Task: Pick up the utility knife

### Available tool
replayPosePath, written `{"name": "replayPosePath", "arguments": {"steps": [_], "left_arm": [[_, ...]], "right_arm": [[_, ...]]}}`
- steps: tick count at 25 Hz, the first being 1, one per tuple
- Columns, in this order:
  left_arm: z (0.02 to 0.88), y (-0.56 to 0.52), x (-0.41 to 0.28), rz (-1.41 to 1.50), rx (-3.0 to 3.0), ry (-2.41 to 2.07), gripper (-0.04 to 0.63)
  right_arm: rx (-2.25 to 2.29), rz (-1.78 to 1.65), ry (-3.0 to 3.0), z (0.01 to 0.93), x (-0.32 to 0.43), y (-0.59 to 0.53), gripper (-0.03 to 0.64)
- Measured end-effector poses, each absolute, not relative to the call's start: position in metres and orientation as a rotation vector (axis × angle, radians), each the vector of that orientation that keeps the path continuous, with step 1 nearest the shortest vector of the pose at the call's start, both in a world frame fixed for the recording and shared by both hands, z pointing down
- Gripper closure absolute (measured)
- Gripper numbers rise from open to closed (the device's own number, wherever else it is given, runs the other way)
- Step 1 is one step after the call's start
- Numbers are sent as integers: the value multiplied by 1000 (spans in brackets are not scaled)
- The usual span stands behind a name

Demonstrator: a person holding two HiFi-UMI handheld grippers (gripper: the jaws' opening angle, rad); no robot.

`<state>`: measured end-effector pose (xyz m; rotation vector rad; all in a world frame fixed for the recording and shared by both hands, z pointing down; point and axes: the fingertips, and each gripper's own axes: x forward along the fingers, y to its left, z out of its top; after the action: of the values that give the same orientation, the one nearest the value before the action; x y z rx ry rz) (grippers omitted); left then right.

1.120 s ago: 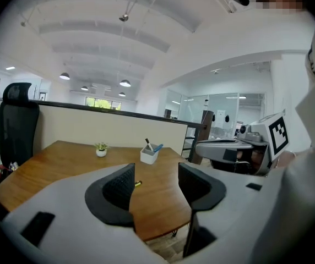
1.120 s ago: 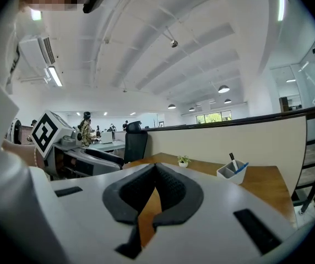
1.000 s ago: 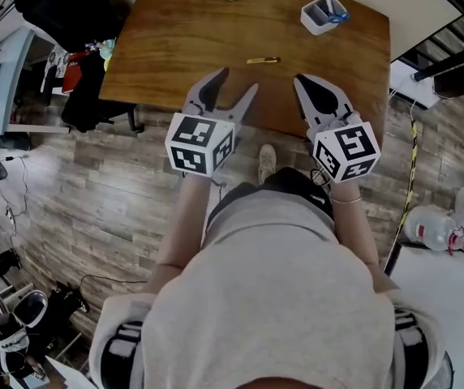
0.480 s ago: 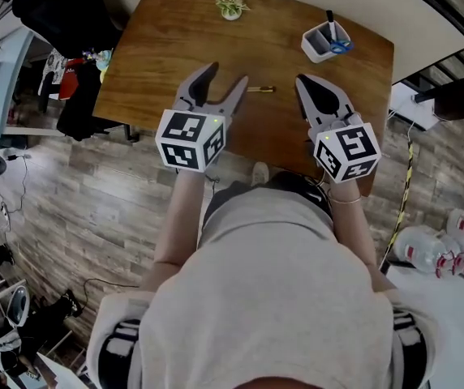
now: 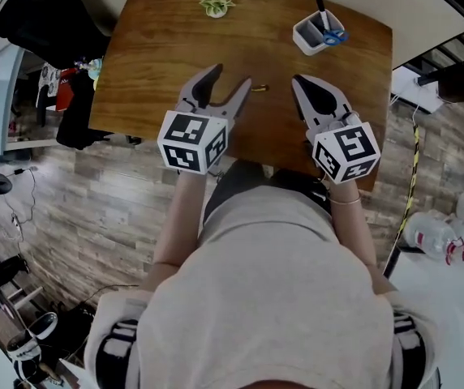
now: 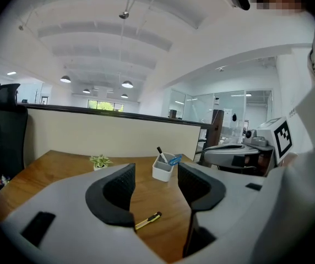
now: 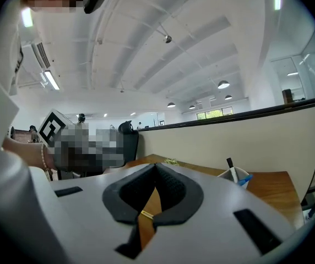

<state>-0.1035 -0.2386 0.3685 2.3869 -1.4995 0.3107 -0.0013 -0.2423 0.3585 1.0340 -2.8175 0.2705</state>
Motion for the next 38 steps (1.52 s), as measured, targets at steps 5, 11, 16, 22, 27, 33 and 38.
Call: {"name": "replayPosePath", "arguments": {"steps": [5, 11, 16, 22, 27, 33, 38], "left_arm": [[383, -245, -94, 358, 2409, -1419, 356], [408, -253, -82, 483, 2425, -1292, 356], [422, -252, -78, 584, 2440, -1189, 356], [434, -247, -76, 644, 2464, -1078, 356], [451, -238, -72, 679, 2463, -1001, 356], [473, -238, -70, 763, 2482, -927, 356], [490, -243, -70, 849, 2497, -857, 359]], "right_arm": [[1070, 303, -2793, 367, 7, -238, 606], [1149, 392, -2742, 386, 20, -237, 606], [1197, 461, -2696, 401, 19, -236, 606], [1261, 508, -2661, 409, 15, -232, 606], [1308, 548, -2614, 421, 18, -222, 606], [1309, 574, -2581, 437, 10, -218, 606], [1325, 603, -2555, 452, 6, -223, 606]]}}
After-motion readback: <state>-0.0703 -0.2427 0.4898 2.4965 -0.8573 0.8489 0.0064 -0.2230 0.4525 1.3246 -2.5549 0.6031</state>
